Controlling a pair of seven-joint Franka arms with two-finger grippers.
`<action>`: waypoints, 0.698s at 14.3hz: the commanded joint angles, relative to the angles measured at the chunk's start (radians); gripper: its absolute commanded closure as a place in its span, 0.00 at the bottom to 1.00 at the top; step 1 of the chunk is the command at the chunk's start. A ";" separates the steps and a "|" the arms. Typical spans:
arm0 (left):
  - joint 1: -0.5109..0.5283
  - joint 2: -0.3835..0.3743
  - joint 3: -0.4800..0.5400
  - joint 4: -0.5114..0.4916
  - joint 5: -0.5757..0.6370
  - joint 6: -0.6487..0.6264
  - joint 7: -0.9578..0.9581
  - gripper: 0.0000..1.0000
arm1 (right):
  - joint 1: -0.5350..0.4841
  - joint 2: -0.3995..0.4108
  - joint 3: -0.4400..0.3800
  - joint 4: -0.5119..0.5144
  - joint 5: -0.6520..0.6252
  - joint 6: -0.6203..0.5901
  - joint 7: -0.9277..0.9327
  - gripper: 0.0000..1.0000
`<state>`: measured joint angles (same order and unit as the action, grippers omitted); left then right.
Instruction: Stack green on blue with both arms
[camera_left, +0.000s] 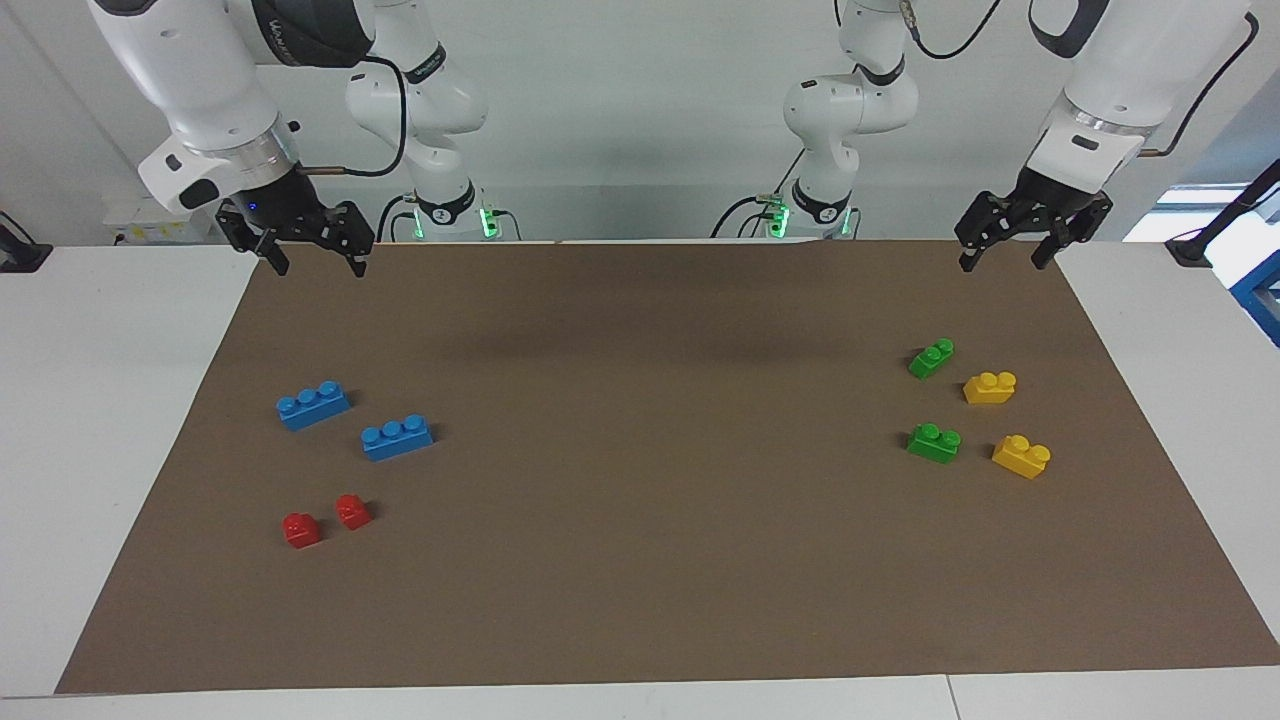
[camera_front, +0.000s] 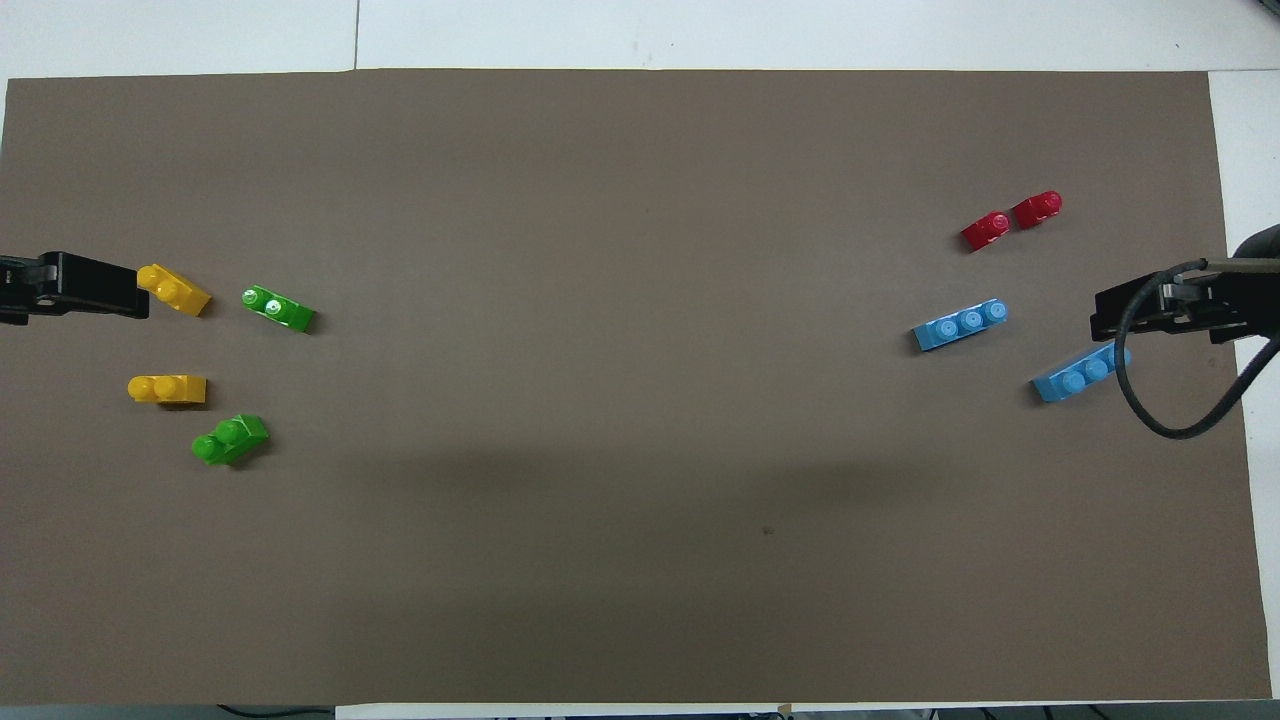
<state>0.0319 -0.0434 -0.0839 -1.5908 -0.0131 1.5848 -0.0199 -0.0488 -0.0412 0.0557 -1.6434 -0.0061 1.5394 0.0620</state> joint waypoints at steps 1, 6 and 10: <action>0.002 -0.007 0.006 0.002 -0.019 0.009 0.014 0.00 | -0.005 -0.025 0.004 -0.027 0.003 0.004 -0.005 0.00; 0.026 -0.009 0.006 -0.001 -0.037 0.009 0.017 0.00 | -0.023 -0.020 0.003 -0.029 0.005 0.070 0.076 0.02; 0.026 -0.013 0.006 -0.012 -0.037 0.008 0.014 0.00 | -0.074 -0.009 0.000 -0.052 0.125 0.070 0.391 0.05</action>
<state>0.0490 -0.0434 -0.0774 -1.5909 -0.0297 1.5850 -0.0191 -0.0839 -0.0418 0.0494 -1.6571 0.0516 1.5876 0.3354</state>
